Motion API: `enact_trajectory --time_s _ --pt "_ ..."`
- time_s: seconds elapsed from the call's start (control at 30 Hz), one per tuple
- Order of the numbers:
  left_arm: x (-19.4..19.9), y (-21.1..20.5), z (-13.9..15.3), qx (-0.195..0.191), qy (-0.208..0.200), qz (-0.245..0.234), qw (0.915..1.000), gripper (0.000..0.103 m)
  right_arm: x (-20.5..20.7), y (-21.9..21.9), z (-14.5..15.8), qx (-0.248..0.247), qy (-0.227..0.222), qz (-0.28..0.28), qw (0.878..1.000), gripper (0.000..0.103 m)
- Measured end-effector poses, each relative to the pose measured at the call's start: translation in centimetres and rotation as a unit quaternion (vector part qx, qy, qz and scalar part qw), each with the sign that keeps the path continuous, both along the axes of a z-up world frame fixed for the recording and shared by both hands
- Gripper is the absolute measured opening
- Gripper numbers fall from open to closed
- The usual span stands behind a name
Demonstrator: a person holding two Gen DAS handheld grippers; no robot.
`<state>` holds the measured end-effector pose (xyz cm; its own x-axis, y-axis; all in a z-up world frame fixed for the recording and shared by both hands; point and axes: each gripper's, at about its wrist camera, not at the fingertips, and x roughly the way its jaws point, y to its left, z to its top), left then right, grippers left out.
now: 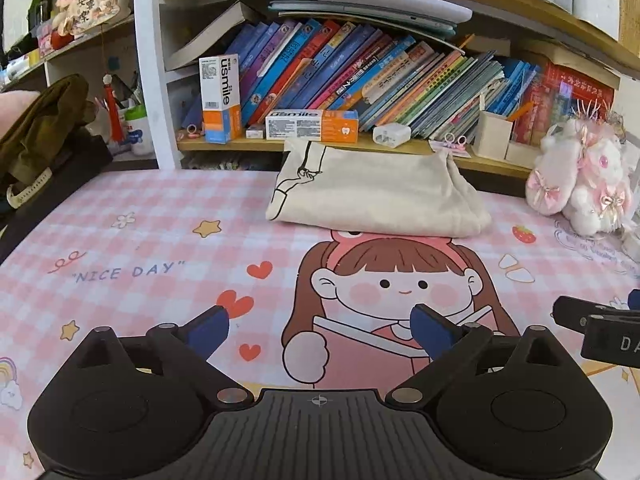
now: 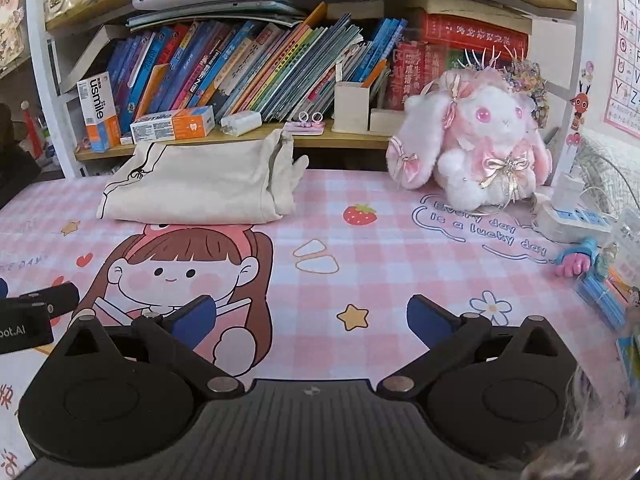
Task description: Fold clothes
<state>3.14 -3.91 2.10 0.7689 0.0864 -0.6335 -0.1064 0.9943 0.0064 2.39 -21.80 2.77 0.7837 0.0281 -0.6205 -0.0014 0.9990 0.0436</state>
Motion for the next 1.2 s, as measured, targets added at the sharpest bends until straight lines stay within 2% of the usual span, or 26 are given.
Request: enact_trajectory --time_s 0.3,1.2 --pt "-0.03 0.03 0.03 0.000 -0.001 -0.002 1.0000 0.099 -0.02 0.24 0.05 0.009 -0.001 0.013 1.000 0.103" --pt "-0.78 -0.15 0.60 0.009 -0.003 -0.016 0.9998 0.099 -0.58 0.33 0.13 0.018 0.005 0.005 1.000 0.103"
